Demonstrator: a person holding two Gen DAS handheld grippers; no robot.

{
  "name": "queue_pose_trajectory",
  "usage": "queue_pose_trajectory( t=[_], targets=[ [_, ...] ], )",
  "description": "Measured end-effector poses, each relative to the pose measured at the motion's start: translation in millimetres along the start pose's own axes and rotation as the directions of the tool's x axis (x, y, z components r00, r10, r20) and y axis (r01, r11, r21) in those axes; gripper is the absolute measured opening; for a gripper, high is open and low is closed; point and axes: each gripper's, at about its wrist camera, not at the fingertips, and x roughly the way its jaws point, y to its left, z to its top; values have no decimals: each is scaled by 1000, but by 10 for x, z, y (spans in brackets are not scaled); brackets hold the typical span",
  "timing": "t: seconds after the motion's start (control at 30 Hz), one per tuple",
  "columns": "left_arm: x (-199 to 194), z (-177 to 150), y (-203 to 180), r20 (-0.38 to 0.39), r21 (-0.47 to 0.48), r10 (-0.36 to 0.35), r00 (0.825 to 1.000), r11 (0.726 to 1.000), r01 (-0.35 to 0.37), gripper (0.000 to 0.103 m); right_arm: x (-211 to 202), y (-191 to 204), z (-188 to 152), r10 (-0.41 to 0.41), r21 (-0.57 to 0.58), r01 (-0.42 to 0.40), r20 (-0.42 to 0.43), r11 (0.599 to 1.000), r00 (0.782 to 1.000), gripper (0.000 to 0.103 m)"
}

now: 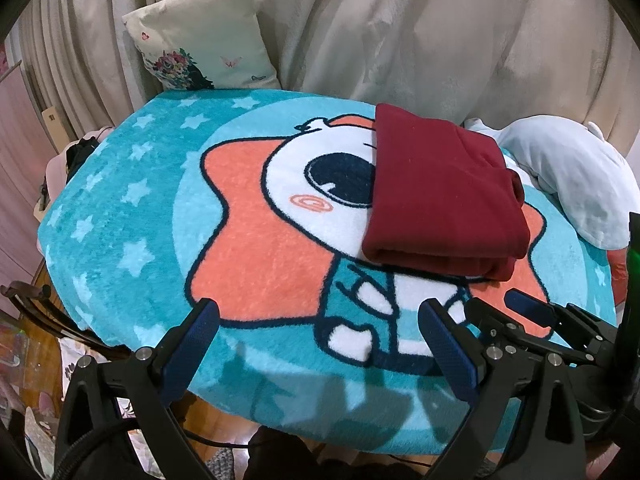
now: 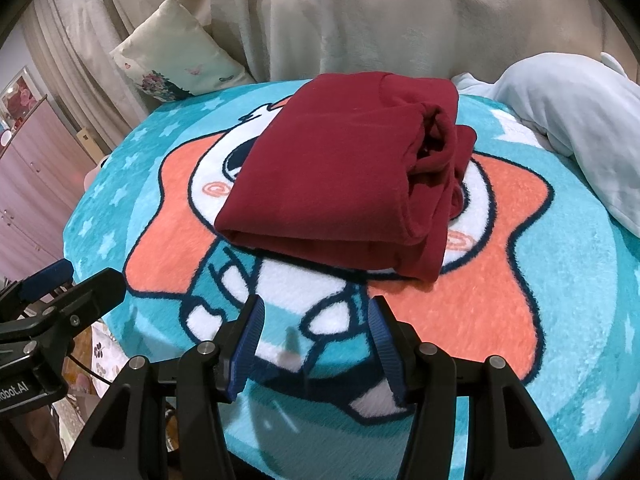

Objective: Fold small clothes

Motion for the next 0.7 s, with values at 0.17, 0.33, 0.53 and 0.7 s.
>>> queue_pose_trajectory(
  t=[0.17, 0.33, 0.53, 0.7],
  targets=[
    [7, 1, 0, -1, 1, -2, 1000, 1000, 2, 99, 28, -27, 21, -1, 3, 1, -5, 1000, 1000, 59],
    [81, 38, -16, -16, 1, -4, 1000, 1000, 4, 99, 52, -43, 29, -1, 6, 1, -12, 1000, 1000, 59],
    [142, 50, -24, -35, -6, -14, 999, 1000, 14, 99, 67, -64, 44, -7, 5, 7, -10, 1000, 1000, 59],
    [153, 60, -43, -35, -2, -20, 999, 1000, 20, 99, 85, -86, 57, -10, 9, 11, -12, 1000, 1000, 59]
  ],
)
